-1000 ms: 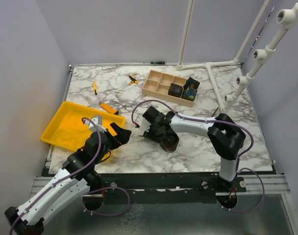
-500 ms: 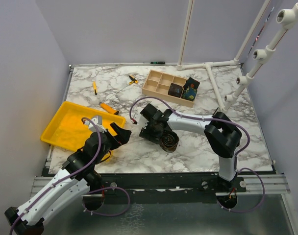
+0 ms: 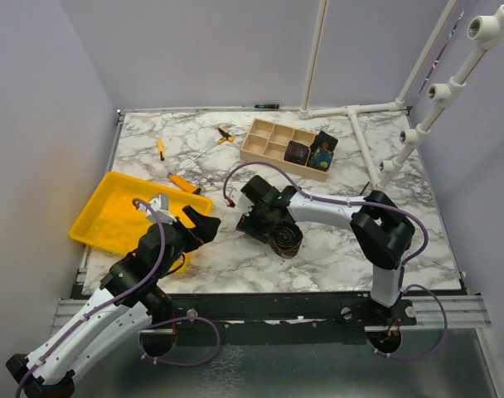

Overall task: Roll the ties
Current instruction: Flatten out the tie at the center of the board.

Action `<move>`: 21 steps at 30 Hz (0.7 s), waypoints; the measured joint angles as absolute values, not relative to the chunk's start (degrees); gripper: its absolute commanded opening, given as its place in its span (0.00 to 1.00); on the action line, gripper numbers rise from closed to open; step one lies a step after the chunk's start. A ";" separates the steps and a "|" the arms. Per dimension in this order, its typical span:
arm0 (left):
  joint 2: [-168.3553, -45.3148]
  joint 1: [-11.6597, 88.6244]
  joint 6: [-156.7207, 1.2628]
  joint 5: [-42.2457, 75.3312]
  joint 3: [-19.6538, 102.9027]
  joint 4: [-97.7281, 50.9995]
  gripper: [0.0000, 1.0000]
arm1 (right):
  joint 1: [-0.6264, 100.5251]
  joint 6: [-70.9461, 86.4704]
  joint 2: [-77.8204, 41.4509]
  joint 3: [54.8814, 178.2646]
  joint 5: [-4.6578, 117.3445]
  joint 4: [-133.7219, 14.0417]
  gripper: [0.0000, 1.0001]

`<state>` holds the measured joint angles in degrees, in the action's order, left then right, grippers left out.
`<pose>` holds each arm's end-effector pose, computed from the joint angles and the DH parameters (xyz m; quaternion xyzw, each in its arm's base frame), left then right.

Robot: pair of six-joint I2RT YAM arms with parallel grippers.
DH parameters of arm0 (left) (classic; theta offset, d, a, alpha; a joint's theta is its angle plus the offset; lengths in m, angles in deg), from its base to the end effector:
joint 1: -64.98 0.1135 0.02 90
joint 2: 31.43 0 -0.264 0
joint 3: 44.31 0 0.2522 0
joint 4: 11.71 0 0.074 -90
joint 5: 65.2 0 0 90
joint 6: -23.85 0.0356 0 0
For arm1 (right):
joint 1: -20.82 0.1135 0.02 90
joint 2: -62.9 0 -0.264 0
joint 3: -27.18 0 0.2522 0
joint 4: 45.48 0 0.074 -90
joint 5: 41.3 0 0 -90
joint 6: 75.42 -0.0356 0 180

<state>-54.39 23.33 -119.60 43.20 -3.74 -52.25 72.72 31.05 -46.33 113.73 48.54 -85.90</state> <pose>0.0946 -0.0691 0.2508 -0.1724 0.8094 -0.3124 0.4664 0.2403 0.3062 0.1678 -0.5462 0.8047 0.0695 0.2220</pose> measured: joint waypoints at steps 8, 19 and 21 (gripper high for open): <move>-54.67 23.33 -118.84 43.98 -1.62 -52.80 0.99 | 72.00 30.96 -44.48 115.33 49.00 -86.64 0.82; -54.48 23.33 -118.86 43.98 -1.62 -53.94 0.99 | 71.98 31.37 -46.71 116.84 49.67 -88.37 0.78; -54.48 23.33 -118.86 43.98 -1.62 -53.98 0.99 | 71.98 31.48 -46.71 116.79 49.67 -88.59 0.79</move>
<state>-54.48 23.33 -118.86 43.98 -1.62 -53.98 71.98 31.48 -46.71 116.79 49.67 -88.59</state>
